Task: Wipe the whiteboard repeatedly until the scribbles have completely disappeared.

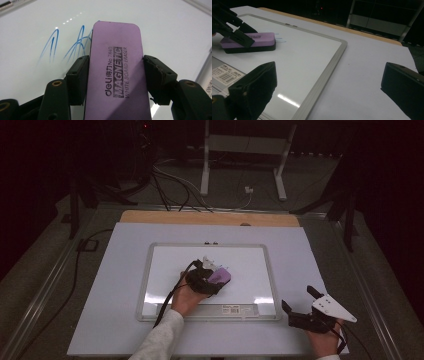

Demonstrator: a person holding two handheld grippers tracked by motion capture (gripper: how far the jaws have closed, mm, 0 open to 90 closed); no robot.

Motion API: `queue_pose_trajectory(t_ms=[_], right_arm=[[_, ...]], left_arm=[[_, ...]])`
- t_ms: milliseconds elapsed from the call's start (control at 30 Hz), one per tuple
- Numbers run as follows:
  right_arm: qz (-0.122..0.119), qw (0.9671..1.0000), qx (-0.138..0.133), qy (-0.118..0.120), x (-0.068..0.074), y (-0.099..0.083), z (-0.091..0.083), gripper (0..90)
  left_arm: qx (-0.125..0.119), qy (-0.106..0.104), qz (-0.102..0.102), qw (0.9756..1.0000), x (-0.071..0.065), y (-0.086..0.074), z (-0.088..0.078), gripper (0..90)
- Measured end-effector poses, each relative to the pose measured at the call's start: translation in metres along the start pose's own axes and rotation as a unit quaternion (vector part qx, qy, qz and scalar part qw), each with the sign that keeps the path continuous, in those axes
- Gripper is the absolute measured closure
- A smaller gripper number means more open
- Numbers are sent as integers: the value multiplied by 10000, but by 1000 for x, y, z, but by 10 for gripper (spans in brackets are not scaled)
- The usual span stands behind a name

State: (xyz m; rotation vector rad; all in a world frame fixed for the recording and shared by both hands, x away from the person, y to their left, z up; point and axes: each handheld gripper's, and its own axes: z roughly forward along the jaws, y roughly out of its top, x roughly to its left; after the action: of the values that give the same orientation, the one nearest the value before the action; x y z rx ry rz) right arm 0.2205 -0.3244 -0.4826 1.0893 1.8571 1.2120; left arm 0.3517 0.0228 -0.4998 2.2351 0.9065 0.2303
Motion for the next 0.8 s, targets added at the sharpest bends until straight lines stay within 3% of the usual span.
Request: queue_pose_trajectory(t_ms=[200, 367, 467, 567, 700, 800], right_arm=[[23, 10000, -8, -10, -1, 0, -1, 8], [27, 10000, -7, -7, -1, 0, -1, 8], [20, 10000, 8, 0, -1, 0, 0, 8], [-1, 10000, 9, 2, 0, 0, 1, 8], [6, 10000, 10, 0, -1, 0, 1, 8], [4, 10000, 2, -2, -1, 0, 0, 8]], left_arm=[[36, 435, -232, 9988, 25, 2, -2, 418], [59, 1007, -714, 9923, 64, -1, -11, 419], [52, 1153, -922, 9890, 78, -1, -13, 419], [90, 1200, -907, 9886, 76, 2, -11, 418], [82, 1007, -753, 9920, 59, 7, -3, 419], [103, 859, -486, 9951, 37, 12, 3, 418]])
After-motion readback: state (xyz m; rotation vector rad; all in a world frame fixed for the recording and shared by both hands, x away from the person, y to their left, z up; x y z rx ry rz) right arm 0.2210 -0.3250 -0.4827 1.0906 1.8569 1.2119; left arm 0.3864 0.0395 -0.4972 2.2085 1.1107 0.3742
